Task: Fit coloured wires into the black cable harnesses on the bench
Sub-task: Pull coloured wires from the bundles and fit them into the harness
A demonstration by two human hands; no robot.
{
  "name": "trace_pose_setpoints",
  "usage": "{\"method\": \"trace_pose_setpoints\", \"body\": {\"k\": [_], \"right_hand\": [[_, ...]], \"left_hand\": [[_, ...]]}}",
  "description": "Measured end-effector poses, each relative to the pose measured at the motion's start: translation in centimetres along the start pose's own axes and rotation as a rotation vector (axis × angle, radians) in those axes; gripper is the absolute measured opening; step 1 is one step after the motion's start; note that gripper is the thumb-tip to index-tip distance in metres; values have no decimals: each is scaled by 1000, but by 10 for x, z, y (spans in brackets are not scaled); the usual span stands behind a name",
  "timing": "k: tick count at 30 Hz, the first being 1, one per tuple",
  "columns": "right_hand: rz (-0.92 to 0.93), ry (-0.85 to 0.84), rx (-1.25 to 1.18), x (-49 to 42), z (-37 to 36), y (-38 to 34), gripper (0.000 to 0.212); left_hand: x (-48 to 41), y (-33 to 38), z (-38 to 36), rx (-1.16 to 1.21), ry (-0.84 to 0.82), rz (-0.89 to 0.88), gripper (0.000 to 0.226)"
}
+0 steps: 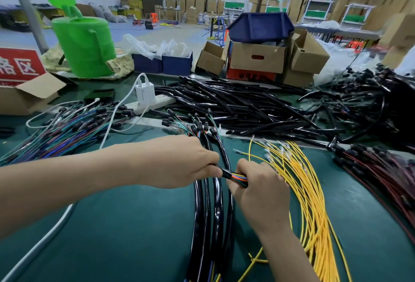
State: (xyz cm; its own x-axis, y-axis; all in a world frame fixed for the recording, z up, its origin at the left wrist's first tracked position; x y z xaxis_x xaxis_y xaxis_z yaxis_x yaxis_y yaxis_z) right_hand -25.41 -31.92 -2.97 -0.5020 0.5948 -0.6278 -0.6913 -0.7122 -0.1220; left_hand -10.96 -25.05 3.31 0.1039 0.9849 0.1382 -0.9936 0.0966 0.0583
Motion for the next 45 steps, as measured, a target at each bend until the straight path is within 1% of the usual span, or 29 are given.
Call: {"method": "trace_pose_setpoints", "body": {"k": [3, 4, 6, 10, 11, 13, 14, 16, 17, 18, 19, 20, 21, 22, 24, 26, 28, 30, 34, 36, 38, 39, 42, 45], "right_hand": [[12, 4, 27, 1, 0, -2, 57], [16, 9, 24, 2, 0, -1, 58], [19, 14, -2, 3, 0, 2, 49], [-17, -16, -38, 2, 0, 6, 21], [-17, -28, -51, 2, -1, 7, 17], [7, 3, -71, 4, -2, 6, 14], [22, 31, -79, 5, -1, 6, 20], [48, 85, -104, 4, 3, 5, 44], [53, 117, -116, 2, 6, 4, 49], [58, 161, -121, 1, 8, 3, 45], [58, 205, -114, 1, 10, 3, 37], [56, 246, -106, 0, 10, 4, 31], [48, 274, -102, 0, 9, 4, 31], [38, 293, -103, 0, 7, 6, 35], [-1, 311, -121, -1, 3, 13, 40], [-80, 324, -130, -2, 1, 24, 40], [-198, 341, -121, -3, -1, 37, 40], [-322, 357, -120, -2, -2, 47, 43], [-524, 417, -145, -1, 1, 57, 56], [-572, 424, -159, -1, 3, 57, 62], [-570, 405, -152, -1, 2, 57, 61], [-565, 386, -147, -2, 1, 57, 60], [-538, 339, -160, -1, -2, 53, 71], [-486, 344, -204, -2, -3, 46, 75]], "left_hand": [[-6, 10, 0, -74, 9, -18, 33], [-8, 13, 0, -93, 8, -20, 34], [-12, 21, -1, -125, 8, -25, 34], [-17, 32, -1, -114, 7, -10, 32], [-17, 34, -1, -108, 9, -15, 30], [-18, 36, 0, -96, 15, -27, 29], [-18, 36, -1, -92, 16, -33, 29], [-18, 38, -5, -75, 32, -38, 31], [-17, 37, -9, -48, 51, -32, 31], [-14, 36, -13, 15, 74, -18, 31], [-10, 34, -17, 124, 86, -7, 31], [-5, 30, -21, 282, 84, -10, 29], [2, 26, -25, 463, 59, -24, 26], [10, 19, -28, 644, 13, -32, 24], [25, 1, -37, 975, -114, -6, 29], [43, -19, -48, 1215, -219, 62, 33], [60, -36, -58, 1382, -285, 102, 36], [76, -50, -65, 1515, -325, 106, 37], [99, -60, -74, 1691, -336, 129, 36], [106, -57, -73, 1786, -312, 157, 36], [110, -53, -61, 1915, -242, 191, 38], [110, -51, -50, 1970, -189, 181, 40], [102, -45, -4, 2023, 30, 44, 41], [87, -35, 44, 1902, 289, -178, 29]]}}
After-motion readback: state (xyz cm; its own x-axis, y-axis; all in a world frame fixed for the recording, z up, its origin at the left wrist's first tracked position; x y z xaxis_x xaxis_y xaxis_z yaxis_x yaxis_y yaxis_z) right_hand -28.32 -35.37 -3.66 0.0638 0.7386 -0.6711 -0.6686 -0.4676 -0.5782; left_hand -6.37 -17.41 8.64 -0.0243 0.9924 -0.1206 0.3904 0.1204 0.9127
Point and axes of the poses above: each hand's wrist, its own x-axis away from the middle knuckle, its own z-axis out of the back of the hand, y = z × x, the point moved 2 cm from there along -x, towards the middle knuckle, and after that the axes turned 10 degrees about x, right-handed, at the moved point
